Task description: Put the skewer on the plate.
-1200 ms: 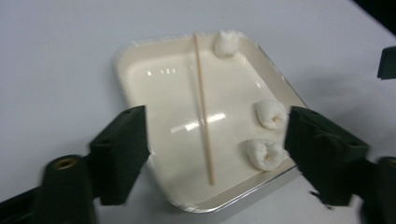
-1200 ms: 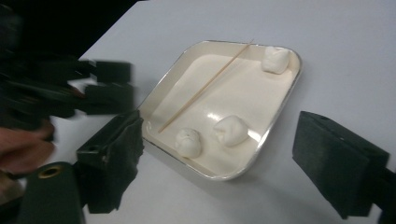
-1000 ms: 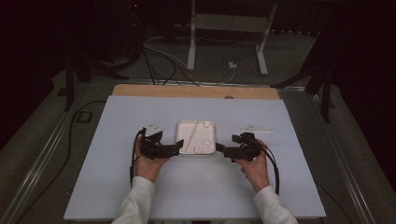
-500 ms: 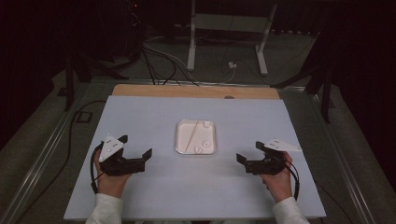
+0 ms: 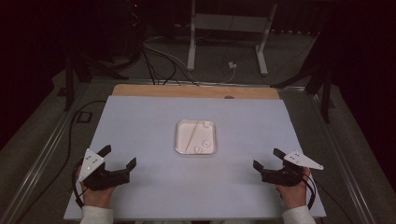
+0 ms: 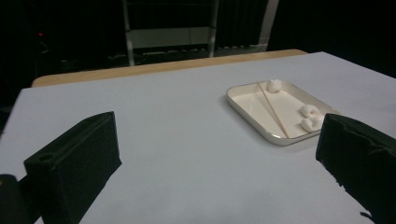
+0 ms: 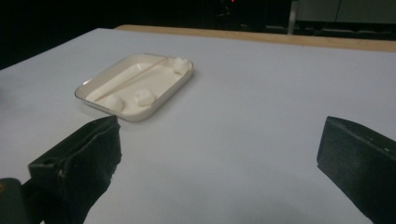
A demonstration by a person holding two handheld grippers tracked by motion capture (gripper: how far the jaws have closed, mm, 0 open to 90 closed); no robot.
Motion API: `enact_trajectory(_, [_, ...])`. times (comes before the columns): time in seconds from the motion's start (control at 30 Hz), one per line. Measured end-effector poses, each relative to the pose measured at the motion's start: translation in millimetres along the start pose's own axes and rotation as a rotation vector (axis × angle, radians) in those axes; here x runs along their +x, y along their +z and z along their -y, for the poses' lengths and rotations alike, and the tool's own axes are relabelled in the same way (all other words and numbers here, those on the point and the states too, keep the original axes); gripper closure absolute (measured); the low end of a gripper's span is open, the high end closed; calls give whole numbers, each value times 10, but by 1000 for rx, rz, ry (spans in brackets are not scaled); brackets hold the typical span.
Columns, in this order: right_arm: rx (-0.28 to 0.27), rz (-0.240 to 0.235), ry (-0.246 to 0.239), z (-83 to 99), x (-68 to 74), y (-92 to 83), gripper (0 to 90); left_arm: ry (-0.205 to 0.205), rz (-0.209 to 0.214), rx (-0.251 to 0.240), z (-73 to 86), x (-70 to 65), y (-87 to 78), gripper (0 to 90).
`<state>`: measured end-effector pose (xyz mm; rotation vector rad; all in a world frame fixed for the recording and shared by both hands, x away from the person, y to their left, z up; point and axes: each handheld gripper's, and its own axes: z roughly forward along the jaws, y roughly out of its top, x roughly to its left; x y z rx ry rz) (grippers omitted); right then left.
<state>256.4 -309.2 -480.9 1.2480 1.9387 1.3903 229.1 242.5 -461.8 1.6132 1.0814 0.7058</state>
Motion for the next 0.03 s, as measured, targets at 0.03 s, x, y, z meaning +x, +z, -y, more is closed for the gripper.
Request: enact_trajectory(0.03, [-1, 0, 2, 6, -4, -5, 0, 2, -4, 2, 7, 13, -11, 7])
